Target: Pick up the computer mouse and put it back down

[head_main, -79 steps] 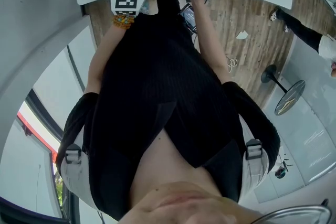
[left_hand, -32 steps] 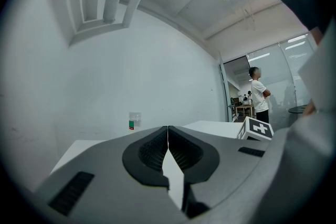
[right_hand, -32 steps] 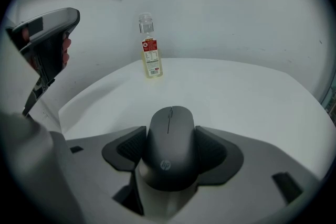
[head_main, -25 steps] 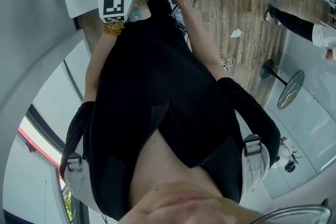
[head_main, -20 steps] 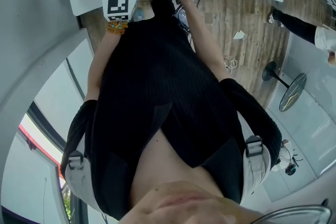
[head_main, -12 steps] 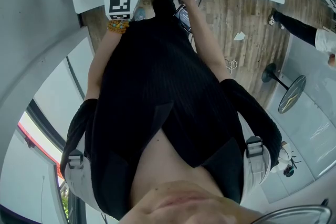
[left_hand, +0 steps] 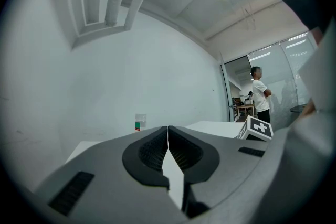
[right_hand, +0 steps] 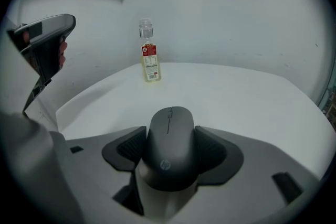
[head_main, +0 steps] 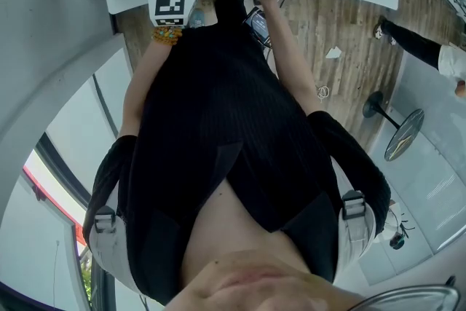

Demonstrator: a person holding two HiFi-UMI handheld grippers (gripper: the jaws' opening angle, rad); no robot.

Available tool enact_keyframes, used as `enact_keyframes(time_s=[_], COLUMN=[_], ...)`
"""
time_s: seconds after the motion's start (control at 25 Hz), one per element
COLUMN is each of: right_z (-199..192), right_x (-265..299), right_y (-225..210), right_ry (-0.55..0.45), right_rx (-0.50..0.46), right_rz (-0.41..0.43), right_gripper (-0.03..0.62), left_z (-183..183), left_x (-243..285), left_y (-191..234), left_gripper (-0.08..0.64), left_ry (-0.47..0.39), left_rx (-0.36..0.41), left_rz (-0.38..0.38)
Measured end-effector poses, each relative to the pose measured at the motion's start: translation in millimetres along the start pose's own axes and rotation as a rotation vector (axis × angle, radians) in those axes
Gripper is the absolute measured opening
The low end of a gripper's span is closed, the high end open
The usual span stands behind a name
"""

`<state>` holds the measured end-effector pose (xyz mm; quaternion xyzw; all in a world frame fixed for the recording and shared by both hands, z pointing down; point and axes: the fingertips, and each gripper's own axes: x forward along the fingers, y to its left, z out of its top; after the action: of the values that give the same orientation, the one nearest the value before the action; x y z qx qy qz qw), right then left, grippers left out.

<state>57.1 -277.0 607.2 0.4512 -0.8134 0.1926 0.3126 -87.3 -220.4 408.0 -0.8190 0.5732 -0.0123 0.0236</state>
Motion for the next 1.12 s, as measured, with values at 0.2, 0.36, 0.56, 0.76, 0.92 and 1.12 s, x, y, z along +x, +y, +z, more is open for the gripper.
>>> enact_keyframes(time_s=[0.2,0.36,0.56,0.76,0.92,1.12], right_z=[5.6,19.7,38.2,61.4,80.5,105.6], right_x=[-4.5,-16.3,-28.9,-49.3,-68.0,-94.6], right_y=[0.5,4.1,7.3,15.8,21.1,25.8], right_ry=[-0.025,-0.065,-0.123,-0.199,-0.261,-0.344], right_rx=[0.001,-0.015,-0.024,-0.037,-0.026,-0.023], right_rz=[0.001,-0.001,-0.005,-0.009,-0.005,-0.005], right_gripper=[0.281,0.281,0.281,0.281,0.281,0.281], left_z=[-0.3,0.6,-1.5,0.2,0.0,0.3], left_x=[0.3,-1.3,-0.9,-3.5,-4.3,-5.7], left_y=[-0.9,-0.4,-3.0,-5.2,-7.8,-6.5], left_gripper=[0.014,0.014,0.014,0.014,0.014,0.014], left_ry=[0.002,0.003,0.008,0.002,0.001,0.0], left_rx=[0.002,0.001,0.002,0.004,0.004,0.004], left_rz=[-0.007,-0.01,-0.02,-0.027,-0.038,-0.037])
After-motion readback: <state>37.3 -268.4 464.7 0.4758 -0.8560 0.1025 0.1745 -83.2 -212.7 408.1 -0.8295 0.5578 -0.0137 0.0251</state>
